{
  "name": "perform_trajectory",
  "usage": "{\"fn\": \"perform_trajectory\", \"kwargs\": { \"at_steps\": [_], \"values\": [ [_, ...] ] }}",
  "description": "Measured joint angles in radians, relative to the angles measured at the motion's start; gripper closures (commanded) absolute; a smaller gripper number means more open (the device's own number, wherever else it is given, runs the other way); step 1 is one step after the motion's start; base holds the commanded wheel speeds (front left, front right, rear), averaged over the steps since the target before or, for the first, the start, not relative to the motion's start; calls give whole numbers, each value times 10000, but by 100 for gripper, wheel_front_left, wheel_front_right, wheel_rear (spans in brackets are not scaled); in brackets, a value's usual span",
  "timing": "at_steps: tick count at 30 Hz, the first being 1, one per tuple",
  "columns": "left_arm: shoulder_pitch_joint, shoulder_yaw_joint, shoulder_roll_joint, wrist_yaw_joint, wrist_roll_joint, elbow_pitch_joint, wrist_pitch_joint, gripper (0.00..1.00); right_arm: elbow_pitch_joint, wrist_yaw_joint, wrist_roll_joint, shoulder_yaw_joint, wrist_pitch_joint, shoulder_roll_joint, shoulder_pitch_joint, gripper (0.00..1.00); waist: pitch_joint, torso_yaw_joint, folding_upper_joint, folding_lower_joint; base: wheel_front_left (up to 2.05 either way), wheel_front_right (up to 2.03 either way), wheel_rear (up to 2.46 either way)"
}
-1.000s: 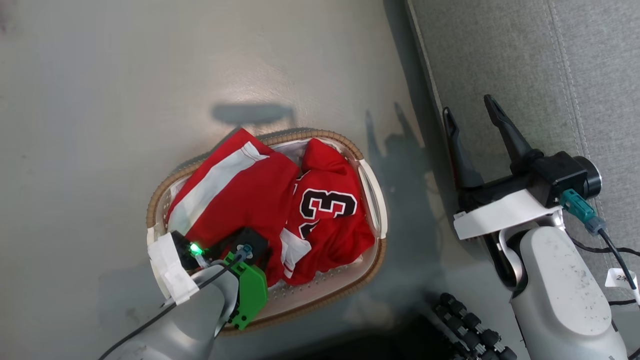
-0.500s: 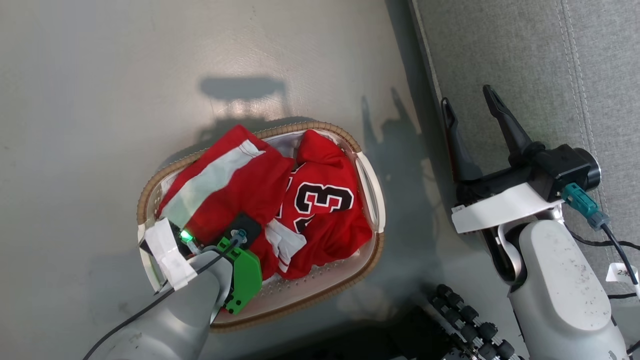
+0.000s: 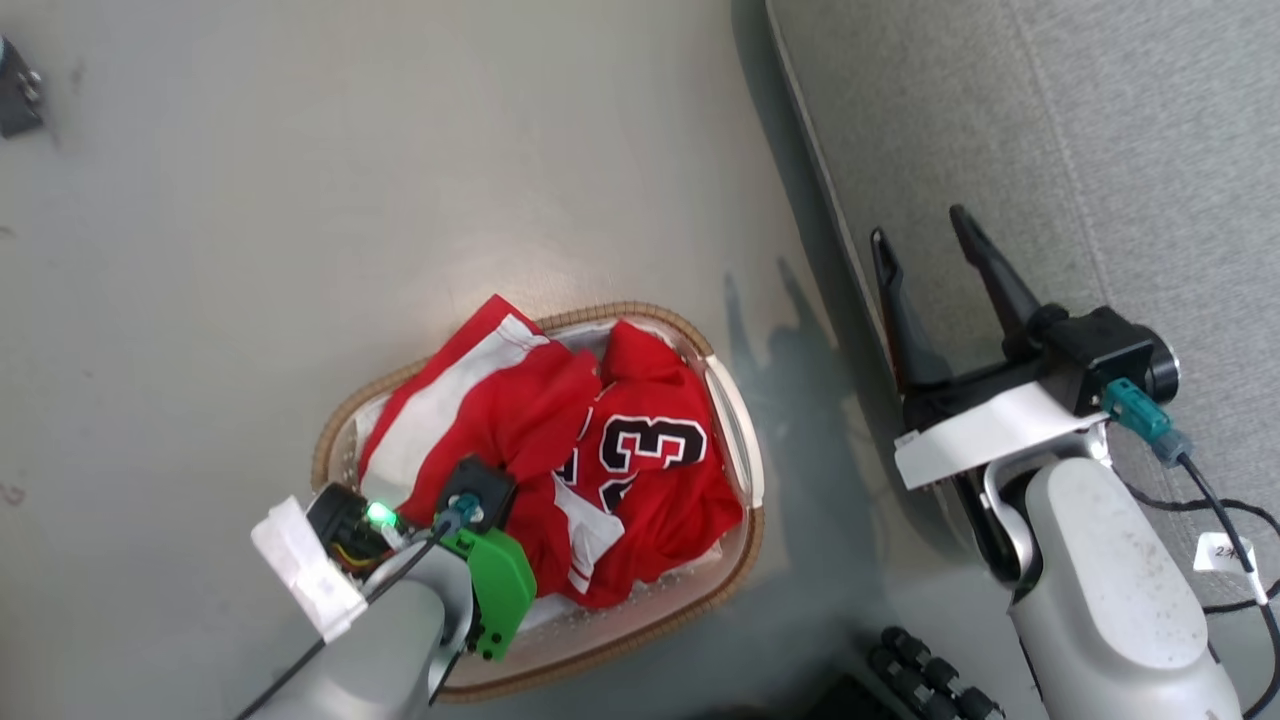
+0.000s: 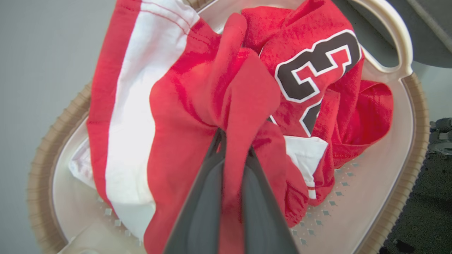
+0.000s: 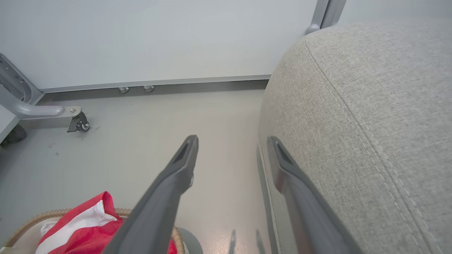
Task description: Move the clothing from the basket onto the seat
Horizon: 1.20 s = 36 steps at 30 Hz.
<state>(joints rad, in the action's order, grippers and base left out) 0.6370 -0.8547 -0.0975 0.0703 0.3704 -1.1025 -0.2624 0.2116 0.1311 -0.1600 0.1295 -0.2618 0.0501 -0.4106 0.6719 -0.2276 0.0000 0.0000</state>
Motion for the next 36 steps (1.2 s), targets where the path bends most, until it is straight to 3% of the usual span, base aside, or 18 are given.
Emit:
{"fn": "perform_trajectory", "kwargs": {
  "at_steps": [5,17,36],
  "values": [
    [-821,426,-190,-88,-117,1022,0,100,247,0,-71,-6,0,-8,348,0,-837,90,0,0,0,0,0],
    [-2889,2180,-15,-186,-629,3544,-17,100,838,2,-192,-272,-2,-8,1475,0,-3055,517,0,0,0,0,0],
    [-4321,4679,447,364,-1561,7488,-15,100,1231,2,-234,-238,-2,-6,3351,0,-6043,1420,0,-1,0,0,0]
  ]
}}
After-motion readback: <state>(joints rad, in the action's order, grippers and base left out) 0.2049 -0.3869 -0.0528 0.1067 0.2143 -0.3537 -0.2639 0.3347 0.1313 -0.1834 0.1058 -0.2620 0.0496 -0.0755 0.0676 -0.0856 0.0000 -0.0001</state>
